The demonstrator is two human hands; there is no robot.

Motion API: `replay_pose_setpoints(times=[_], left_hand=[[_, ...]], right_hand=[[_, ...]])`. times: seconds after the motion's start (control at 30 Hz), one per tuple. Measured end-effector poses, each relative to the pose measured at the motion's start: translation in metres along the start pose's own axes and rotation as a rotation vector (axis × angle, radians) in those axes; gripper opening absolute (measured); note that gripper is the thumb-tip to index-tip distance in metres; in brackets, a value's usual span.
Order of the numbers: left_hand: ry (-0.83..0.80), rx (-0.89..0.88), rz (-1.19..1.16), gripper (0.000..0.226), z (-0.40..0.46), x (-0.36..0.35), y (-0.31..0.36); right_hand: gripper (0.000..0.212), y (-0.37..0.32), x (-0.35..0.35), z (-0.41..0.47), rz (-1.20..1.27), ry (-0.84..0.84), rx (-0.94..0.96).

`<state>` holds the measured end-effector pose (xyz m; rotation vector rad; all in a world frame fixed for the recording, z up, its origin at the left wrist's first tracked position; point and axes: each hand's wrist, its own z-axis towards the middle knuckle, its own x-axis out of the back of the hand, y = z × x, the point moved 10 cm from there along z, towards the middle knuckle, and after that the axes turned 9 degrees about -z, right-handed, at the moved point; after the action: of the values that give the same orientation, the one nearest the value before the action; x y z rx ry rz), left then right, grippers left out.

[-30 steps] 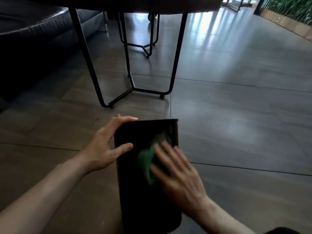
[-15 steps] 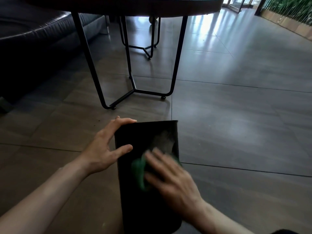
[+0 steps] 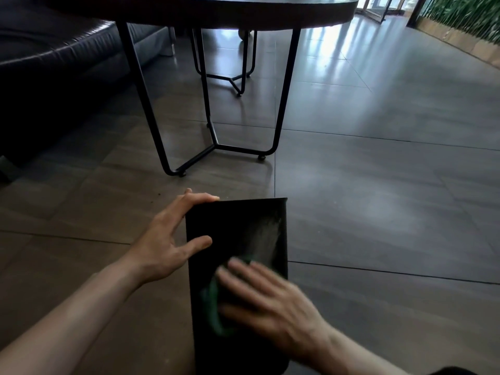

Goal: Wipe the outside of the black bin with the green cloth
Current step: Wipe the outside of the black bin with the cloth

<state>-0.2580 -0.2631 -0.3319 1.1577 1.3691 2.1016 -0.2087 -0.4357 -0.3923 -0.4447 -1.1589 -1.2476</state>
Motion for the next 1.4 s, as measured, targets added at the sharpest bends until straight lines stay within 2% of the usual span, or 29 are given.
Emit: replay_pose_setpoints(times=[0.07,0.13,0.2,0.23,0.3,0.4,0.47,0.53,0.6,0.67,0.73,0.8,0.87,0.93,1.0,1.07,1.13,1.2,1.23,1.27,1.3,1.33,1.4], left_hand=[[-0.001,-0.014,-0.012,0.065,0.001,0.0,0.003],[-0.001,-0.027,-0.001,0.066,0.002,-0.002,0.005],[0.006,-0.028,0.009,0.065,0.003,-0.002,0.007],[0.01,-0.035,0.016,0.063,0.003,-0.001,0.007],[0.018,-0.022,0.032,0.063,0.002,0.002,0.003],[0.006,-0.005,0.02,0.067,0.0,0.0,0.002],[-0.004,-0.025,0.006,0.067,0.001,-0.004,0.006],[0.002,-0.03,-0.001,0.066,0.001,-0.005,0.009],[-0.003,-0.056,-0.002,0.063,0.002,-0.007,0.013],[-0.009,-0.048,0.002,0.064,0.002,-0.009,0.014],[-0.002,-0.033,0.007,0.064,0.003,-0.008,0.014],[0.007,-0.027,0.024,0.063,0.003,-0.006,0.012],[0.009,0.003,0.037,0.064,0.001,-0.002,0.007],[0.001,0.011,0.028,0.064,-0.001,-0.001,0.007],[-0.005,-0.005,0.023,0.064,-0.002,-0.004,0.008],[-0.001,-0.007,0.011,0.064,-0.002,-0.004,0.007],[-0.003,-0.005,0.001,0.065,-0.002,-0.004,0.007],[-0.002,-0.012,0.016,0.065,-0.002,-0.005,0.007],[0.008,-0.016,0.027,0.066,-0.002,-0.004,0.007],[0.02,-0.018,0.038,0.066,-0.001,-0.003,0.007],[0.029,-0.016,0.046,0.067,0.0,-0.002,0.007],[0.037,-0.011,0.056,0.067,0.001,0.0,0.005],[0.051,-0.002,0.068,0.068,0.0,0.005,0.0]], right_hand=[[0.027,0.053,0.013,0.021,0.084,0.085,-0.263],[0.037,0.089,0.013,0.031,0.128,0.123,-0.509],[0.043,0.09,0.008,0.03,0.132,0.124,-0.593],[0.041,0.074,0.005,0.026,0.111,0.12,-0.541],[0.028,0.015,-0.009,0.007,0.065,0.089,-0.274],[0.035,-0.05,-0.027,-0.036,-0.137,-0.065,0.164],[0.034,-0.035,-0.021,-0.035,-0.133,-0.057,0.218],[0.027,0.006,-0.006,-0.013,-0.006,-0.002,0.069],[0.025,0.059,0.009,0.009,0.071,0.085,-0.219],[0.033,0.098,0.015,0.018,0.111,0.147,-0.523],[0.04,0.098,0.013,0.019,0.114,0.172,-0.634],[0.035,0.054,0.004,0.011,0.064,0.159,-0.447],[0.032,-0.017,-0.016,-0.012,-0.016,0.055,-0.088],[0.039,-0.058,-0.031,-0.041,-0.222,-0.055,0.212],[0.04,-0.044,-0.027,-0.042,-0.22,-0.048,0.282],[0.034,0.001,-0.009,-0.018,-0.039,0.004,0.114],[0.031,0.066,0.008,0.007,0.108,0.099,-0.242],[0.037,0.121,0.016,0.015,0.212,0.19,-0.64],[0.04,0.13,0.013,0.013,0.243,0.207,-0.764],[0.042,0.127,0.01,0.012,0.229,0.203,-0.799],[0.04,0.112,0.006,0.011,0.187,0.185,-0.749],[0.037,0.086,0.0,0.008,0.14,0.162,-0.623],[0.032,0.011,-0.019,-0.008,0.031,0.091,-0.258]])
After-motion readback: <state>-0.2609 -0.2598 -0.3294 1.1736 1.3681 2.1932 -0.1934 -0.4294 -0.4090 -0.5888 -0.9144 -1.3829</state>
